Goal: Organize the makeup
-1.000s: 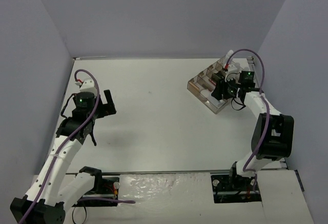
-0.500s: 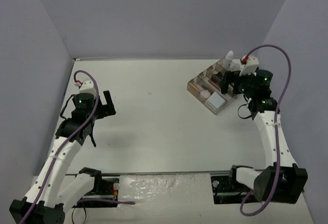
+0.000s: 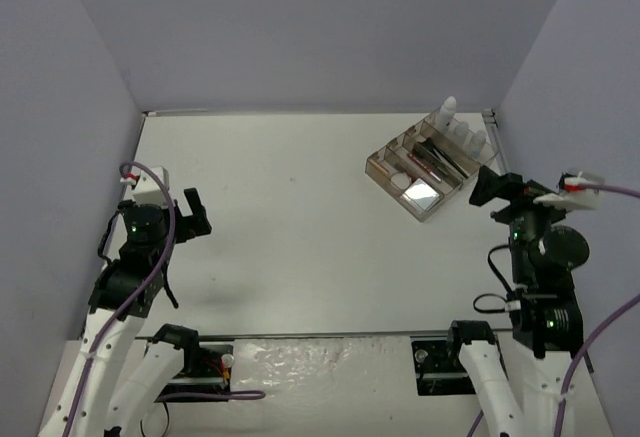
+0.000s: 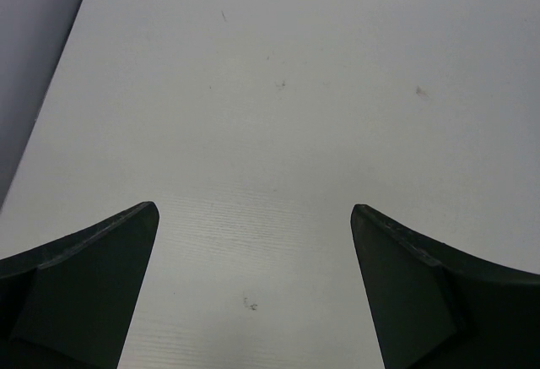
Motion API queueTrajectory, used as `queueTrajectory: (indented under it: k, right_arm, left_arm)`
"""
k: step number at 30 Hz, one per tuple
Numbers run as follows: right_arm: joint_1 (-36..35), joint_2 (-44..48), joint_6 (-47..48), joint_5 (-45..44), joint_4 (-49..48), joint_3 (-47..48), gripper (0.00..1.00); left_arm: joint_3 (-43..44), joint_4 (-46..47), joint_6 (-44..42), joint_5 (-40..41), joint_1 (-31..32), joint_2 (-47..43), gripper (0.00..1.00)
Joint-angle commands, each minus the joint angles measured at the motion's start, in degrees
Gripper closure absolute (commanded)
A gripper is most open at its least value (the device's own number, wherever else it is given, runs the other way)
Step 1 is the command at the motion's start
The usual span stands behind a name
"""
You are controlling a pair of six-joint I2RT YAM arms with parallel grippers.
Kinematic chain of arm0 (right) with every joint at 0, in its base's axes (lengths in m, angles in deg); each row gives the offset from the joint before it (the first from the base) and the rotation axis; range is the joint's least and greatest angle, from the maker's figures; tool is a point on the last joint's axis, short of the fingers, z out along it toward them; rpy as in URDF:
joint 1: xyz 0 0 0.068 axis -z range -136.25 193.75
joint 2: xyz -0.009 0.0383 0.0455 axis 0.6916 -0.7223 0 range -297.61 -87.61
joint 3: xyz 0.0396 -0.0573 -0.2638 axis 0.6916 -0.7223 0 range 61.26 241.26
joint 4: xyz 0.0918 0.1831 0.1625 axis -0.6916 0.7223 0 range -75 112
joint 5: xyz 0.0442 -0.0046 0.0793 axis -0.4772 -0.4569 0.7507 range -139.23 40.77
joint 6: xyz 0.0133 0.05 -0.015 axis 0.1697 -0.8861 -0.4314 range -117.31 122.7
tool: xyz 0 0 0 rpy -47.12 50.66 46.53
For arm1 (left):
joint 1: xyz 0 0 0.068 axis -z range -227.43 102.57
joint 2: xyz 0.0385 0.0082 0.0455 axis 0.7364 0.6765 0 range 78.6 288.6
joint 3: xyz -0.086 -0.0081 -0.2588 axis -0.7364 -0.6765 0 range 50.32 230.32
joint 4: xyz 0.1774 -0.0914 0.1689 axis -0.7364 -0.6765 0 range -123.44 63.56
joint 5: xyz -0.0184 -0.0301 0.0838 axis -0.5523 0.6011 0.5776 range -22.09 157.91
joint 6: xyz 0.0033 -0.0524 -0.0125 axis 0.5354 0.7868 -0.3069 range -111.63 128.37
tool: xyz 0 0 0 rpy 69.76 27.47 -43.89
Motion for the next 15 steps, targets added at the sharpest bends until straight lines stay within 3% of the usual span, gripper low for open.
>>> queueTrajectory:
  k: [1, 15]
  right_arm:
    - [-4.11, 4.75, -0.28, -9.46, 3.10, -0.78, 0.00]
    - [-8.19, 14.91, 4.06, -11.84, 5.92, -5.26, 0.00]
  left_arm:
    - [0.11, -0.15, -2.81, 1.80, -0.32, -3.74, 0.03]
    - [-0.67, -3.44, -2.01, -0.60, -0.39, -5.74, 0.03]
